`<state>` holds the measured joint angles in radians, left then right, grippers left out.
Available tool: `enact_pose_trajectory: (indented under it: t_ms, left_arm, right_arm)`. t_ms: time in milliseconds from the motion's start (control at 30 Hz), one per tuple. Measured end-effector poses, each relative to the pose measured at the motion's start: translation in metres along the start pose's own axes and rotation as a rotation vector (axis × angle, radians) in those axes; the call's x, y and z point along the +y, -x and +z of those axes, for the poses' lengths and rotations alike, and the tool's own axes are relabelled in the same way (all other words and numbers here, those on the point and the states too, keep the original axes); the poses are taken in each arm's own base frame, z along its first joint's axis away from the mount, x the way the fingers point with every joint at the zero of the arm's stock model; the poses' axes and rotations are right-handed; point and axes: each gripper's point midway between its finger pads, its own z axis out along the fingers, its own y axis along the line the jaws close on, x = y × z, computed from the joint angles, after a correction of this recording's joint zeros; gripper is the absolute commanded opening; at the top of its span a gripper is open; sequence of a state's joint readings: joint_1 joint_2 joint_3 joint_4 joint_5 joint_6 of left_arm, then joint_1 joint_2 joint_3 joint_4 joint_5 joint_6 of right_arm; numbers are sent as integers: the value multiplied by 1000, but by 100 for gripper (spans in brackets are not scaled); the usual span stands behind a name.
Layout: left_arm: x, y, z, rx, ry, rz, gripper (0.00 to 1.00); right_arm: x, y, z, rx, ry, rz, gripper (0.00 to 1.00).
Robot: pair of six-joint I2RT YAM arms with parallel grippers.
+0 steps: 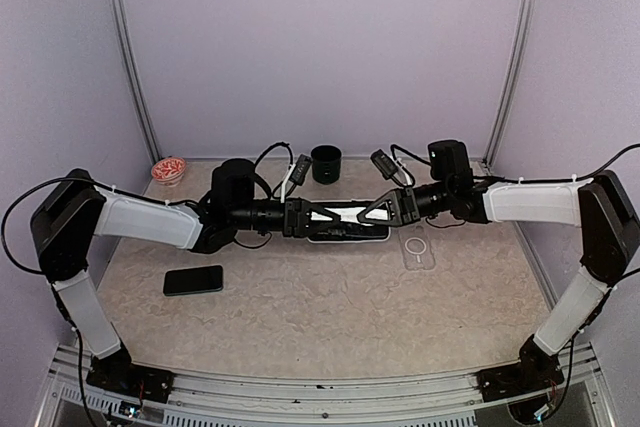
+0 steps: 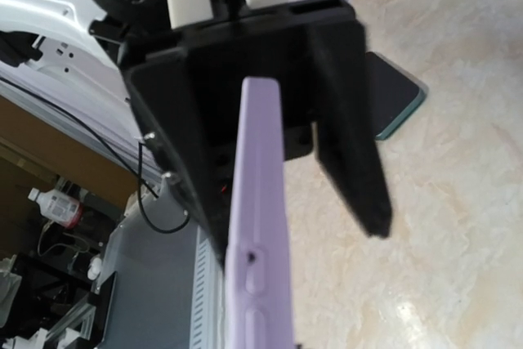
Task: Put the phone into the phone case
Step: Pass from the right arm to the left, then press the phone onto the phone case.
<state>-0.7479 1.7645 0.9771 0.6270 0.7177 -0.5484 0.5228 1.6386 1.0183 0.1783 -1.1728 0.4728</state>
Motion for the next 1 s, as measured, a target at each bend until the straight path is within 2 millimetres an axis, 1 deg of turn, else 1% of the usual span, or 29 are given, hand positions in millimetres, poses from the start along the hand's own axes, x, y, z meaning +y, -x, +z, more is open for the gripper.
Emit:
enact_pose_trajectory:
  t_ms: [33,100,133,167,233,267,333,367,433,467,533,600,700,767,867,1000]
  left_arm:
    - [-1,0,0,2,-3,-4,18]
    - [-3,0,0,6,-16,-4,4]
    - [-6,-1,0,11,-30,-12,0]
    - [-11,-1,0,20,-57,-20,0]
    - [-15,2,0,20,-77,-15,0]
    - [-15,2,0,19,-76,-15,0]
    - [-11,2,0,17,-57,-24,0]
    - [-8,0,0,22,-45,-41,0]
    - [-2,-5,0,39,-19,-80,0]
    - [1,-8,-1,48,-4,-104,0]
    - [7,-13,-2,65,19,-143,0]
    - [12,-17,-6,83,50,-184,0]
    - [15,-19,-14,105,85,-227,0]
    - [13,-18,-20,113,98,-241,0]
    - [11,-17,-25,127,111,-257,0]
    - [11,-19,-25,146,121,-272,0]
  right_arm:
    - [0,0,0,0,-2,0,3]
    - [-2,0,0,-3,-11,-6,4]
    - [-2,0,0,-1,-8,-22,7]
    - [0,0,-1,0,0,-53,11]
    - [2,2,-1,2,6,-82,29]
    - [1,2,-1,4,-2,-78,36]
    - [-1,4,-1,11,-28,-84,54]
    - [-3,5,-1,13,-41,-84,64]
    - [-6,9,-2,19,-79,-117,94]
    - [-7,10,-2,21,-105,-139,99]
    - [-9,10,-4,28,-163,-186,100]
    - [-8,10,-6,37,-227,-258,100]
    - [4,13,-5,47,-296,-385,100]
    - [9,13,-2,60,-327,-453,100]
    - [6,7,6,101,-383,-541,100]
    - [-1,-9,20,175,-446,-650,100]
